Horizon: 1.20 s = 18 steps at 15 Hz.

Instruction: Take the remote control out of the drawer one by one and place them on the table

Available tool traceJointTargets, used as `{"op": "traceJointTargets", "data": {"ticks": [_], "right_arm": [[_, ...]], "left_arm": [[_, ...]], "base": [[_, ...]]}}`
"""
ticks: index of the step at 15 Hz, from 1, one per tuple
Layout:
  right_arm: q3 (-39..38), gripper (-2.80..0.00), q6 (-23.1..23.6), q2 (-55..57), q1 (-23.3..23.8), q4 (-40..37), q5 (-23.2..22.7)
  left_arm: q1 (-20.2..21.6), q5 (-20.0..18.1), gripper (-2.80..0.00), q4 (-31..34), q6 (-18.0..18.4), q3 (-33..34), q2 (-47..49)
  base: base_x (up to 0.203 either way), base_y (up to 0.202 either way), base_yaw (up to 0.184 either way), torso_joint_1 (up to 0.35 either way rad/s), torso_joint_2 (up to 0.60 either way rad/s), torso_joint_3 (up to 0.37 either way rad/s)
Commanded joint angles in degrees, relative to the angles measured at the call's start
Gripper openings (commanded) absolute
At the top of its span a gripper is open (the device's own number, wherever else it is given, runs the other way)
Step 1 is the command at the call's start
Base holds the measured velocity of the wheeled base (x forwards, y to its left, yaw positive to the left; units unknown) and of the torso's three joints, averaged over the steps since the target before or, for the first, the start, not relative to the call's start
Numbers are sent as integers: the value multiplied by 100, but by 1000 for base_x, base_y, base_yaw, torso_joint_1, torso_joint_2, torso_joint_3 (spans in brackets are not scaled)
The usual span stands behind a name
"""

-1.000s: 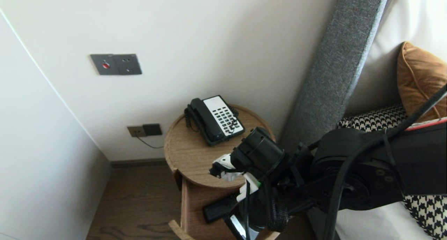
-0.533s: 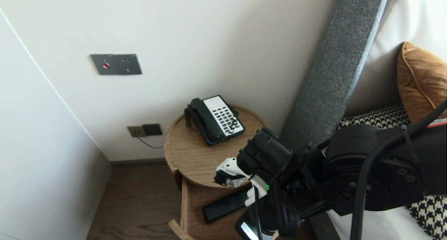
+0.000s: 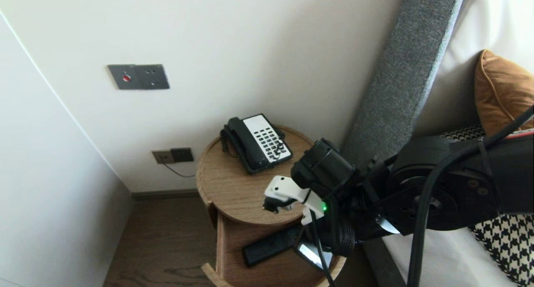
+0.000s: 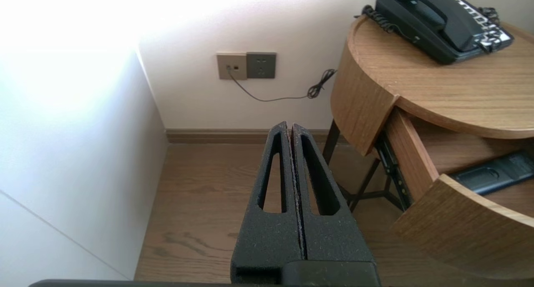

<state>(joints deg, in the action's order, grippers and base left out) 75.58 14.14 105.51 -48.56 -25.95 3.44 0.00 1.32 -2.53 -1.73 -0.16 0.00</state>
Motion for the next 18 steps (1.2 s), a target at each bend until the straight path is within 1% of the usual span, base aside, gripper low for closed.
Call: {"op": "traceJointTargets", "data": {"ticks": [1,5,7,9,10,16,18], "right_arm": [[31,-280,363,81,206,-49,33],[253,-280,632,325,185,-117,-15],[711,-280,661,473,161,-477,-370],[1216,-280,622,749,141,-1064,-782],[1425,-280,621,943,140,-1279,-862],[1980,-280,903,1777,83,-1511,-895],[2229,-280,960,2002,75,-1726,-889]], "left_arm": [[0,7,-280,-2,-3,15,0],[0,8,-280,-2,-3,15,0],[0,9,-280,-2,-3,16,0],[0,9,-280,-2,-3,-2,0],[0,8,-280,-2,-3,15,0],[0,9,-280,-2,-3,-1,0],[0,9,-280,-2,-3,16,0]], "base": [[0,0,0,0,0,0],[0,0,0,0,0,0],[0,0,0,0,0,0],[0,0,0,0,0,0],[0,0,0,0,0,0],[0,0,0,0,0,0],[0,0,0,0,0,0]]}}
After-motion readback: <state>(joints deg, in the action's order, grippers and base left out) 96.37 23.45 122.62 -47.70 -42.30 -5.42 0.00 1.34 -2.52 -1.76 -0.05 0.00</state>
